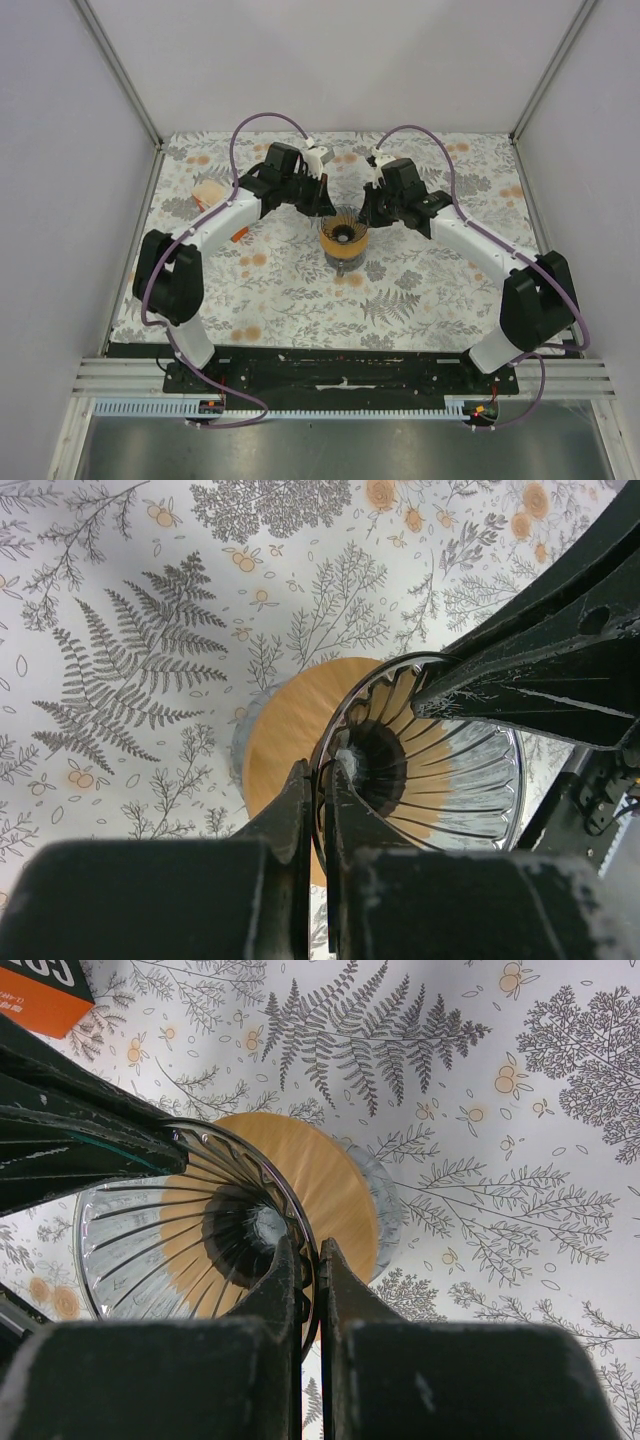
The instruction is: Place the coffee filter in the dripper
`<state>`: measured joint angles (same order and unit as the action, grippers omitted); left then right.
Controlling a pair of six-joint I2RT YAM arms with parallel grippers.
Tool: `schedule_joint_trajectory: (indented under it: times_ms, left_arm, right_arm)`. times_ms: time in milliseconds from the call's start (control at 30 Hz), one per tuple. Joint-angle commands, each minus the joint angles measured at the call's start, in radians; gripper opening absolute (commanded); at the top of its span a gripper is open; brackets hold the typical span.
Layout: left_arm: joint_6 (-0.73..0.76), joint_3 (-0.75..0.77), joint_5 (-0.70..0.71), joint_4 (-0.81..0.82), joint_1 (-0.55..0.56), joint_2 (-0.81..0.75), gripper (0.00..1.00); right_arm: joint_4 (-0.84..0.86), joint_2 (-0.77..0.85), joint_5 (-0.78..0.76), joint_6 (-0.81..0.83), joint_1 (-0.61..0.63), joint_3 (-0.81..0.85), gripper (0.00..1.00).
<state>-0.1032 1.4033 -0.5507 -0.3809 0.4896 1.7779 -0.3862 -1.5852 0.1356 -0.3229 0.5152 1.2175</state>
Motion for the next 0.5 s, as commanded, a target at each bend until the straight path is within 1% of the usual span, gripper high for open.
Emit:
schedule_joint_trajectory:
  times_ms: [0, 200, 300, 333, 467]
  left_arm:
    - [0.102, -0.122, 0.08, -0.108, 0.064, 0.109, 0.02]
    - [0.157, -0.193, 0.09, -0.036, 0.064, 0.101, 0.02]
    - [0.168, -0.217, 0.083, -0.019, 0.064, 0.089, 0.02]
    - [0.162, -0.221, 0.072, -0.019, 0.063, 0.081, 0.02]
    - [0.12, -0.182, -0.061, -0.035, 0.06, 0.012, 0.02]
  right_arm:
    - [-0.045, -0.096, -0.083, 0.039, 0.02, -0.093, 0.0]
    - [-0.048, -0.059, -0.117, 0.056, 0.02, -0.096, 0.0]
    - [-0.057, -0.042, -0.11, 0.064, 0.022, -0.089, 0.0]
    - [-0.059, -0.038, -0.096, 0.065, 0.022, -0.085, 0.0]
    - [-0.062, 0.007, -0.054, 0.061, 0.023, -0.069, 0.0]
